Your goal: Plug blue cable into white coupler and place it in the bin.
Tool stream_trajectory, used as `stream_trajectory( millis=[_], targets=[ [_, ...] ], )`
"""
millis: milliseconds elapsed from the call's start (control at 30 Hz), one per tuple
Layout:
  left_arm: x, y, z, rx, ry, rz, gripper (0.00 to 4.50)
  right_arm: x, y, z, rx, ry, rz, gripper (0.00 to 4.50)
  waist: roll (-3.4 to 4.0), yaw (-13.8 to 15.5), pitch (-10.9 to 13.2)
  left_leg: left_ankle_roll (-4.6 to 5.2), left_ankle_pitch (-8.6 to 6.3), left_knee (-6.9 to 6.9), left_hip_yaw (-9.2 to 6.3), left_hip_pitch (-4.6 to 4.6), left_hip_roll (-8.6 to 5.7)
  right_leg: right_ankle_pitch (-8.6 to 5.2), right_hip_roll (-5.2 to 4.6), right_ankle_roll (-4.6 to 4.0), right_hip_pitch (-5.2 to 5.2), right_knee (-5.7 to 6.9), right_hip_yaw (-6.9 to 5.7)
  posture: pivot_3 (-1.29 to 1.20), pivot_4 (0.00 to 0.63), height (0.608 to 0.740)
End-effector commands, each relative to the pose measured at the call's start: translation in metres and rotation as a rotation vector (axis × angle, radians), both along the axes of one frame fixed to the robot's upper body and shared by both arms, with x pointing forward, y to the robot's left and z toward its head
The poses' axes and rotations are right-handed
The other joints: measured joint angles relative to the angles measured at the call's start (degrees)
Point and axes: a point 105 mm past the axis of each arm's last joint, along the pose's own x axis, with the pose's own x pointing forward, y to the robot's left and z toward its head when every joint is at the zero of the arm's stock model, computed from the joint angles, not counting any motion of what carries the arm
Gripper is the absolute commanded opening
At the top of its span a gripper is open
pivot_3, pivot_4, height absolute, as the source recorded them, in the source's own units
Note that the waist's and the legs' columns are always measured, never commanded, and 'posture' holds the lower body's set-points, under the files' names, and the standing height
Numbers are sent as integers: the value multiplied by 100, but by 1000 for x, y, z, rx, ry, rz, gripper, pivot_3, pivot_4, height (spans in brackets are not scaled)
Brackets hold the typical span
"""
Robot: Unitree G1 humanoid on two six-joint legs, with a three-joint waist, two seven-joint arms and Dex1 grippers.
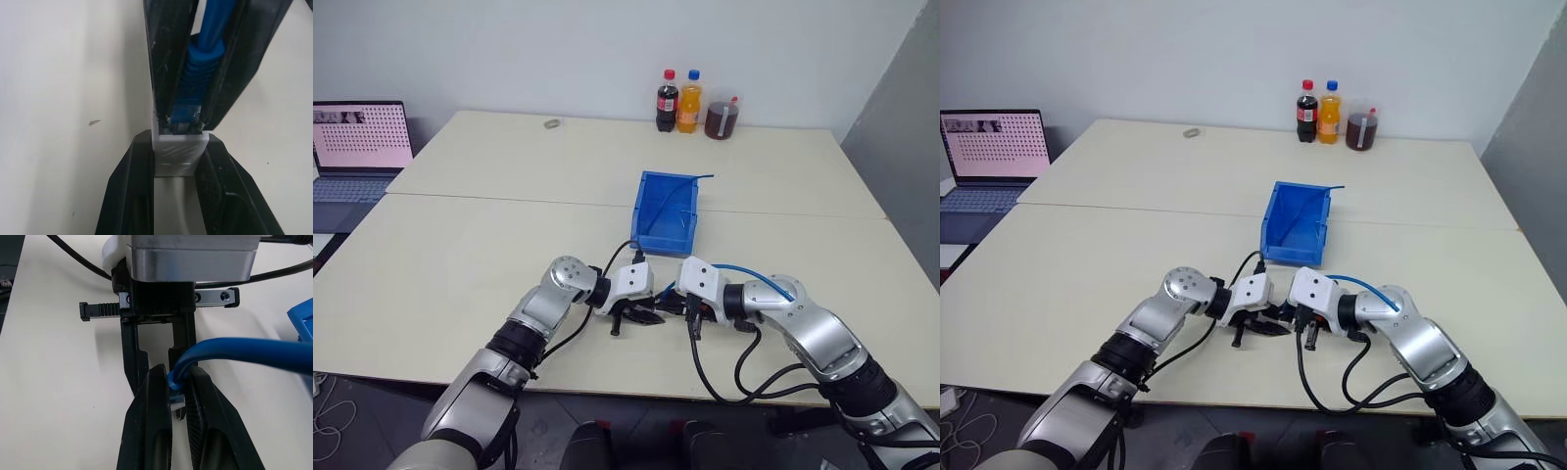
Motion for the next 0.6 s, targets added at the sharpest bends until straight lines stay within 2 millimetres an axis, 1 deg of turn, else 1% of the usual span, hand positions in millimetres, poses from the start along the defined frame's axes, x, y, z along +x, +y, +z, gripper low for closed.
stream_trajectory(
  millis=[33,67,200,233,333,467,500,600],
  targets=[
    [0,3,-10,31,-11,18,1483,-6,-4,-21,-29,88,-16,109,0,2,0,0,0,1,0,1,0,0,0,0,0,1,0,0,150,740],
    [0,5,-10,32,-12,21,1571,-5,-5,-18,-22,75,-18,109,0,2,0,0,0,1,0,1,0,0,0,1,1,1,1,0,150,740],
    [-1,14,-7,-4,-9,60,2486,-5,-8,-5,16,43,-28,109,0,-2,0,0,0,1,1,1,1,0,0,2,1,1,1,0,150,740],
    [-1,17,-5,-13,-9,70,2752,-5,-8,-1,30,37,-31,109,0,-4,1,0,0,0,2,1,2,0,0,2,0,1,2,0,150,740],
    [-3,22,5,-52,-13,99,3322,-5,-10,11,66,22,-40,109,1,-7,6,0,0,-4,2,-2,4,-1,2,-1,-5,1,3,0,150,740],
    [0,30,29,-140,-50,190,4238,-5,-15,27,111,9,-54,109,5,-3,26,0,0,-4,1,-8,4,-1,0,-2,-10,2,2,0,150,740],
    [2,35,40,-162,-78,224,4484,-5,-18,33,126,5,-63,109,5,-2,29,0,0,-3,0,-15,5,-1,0,-1,-15,2,1,0,150,740],
    [5,45,66,-218,-138,318,4500,-2,-26,47,173,-2,-88,109,5,1,37,-1,0,-1,-4,-36,5,1,-2,1,-32,4,-4,0,150,740]
  ],
)
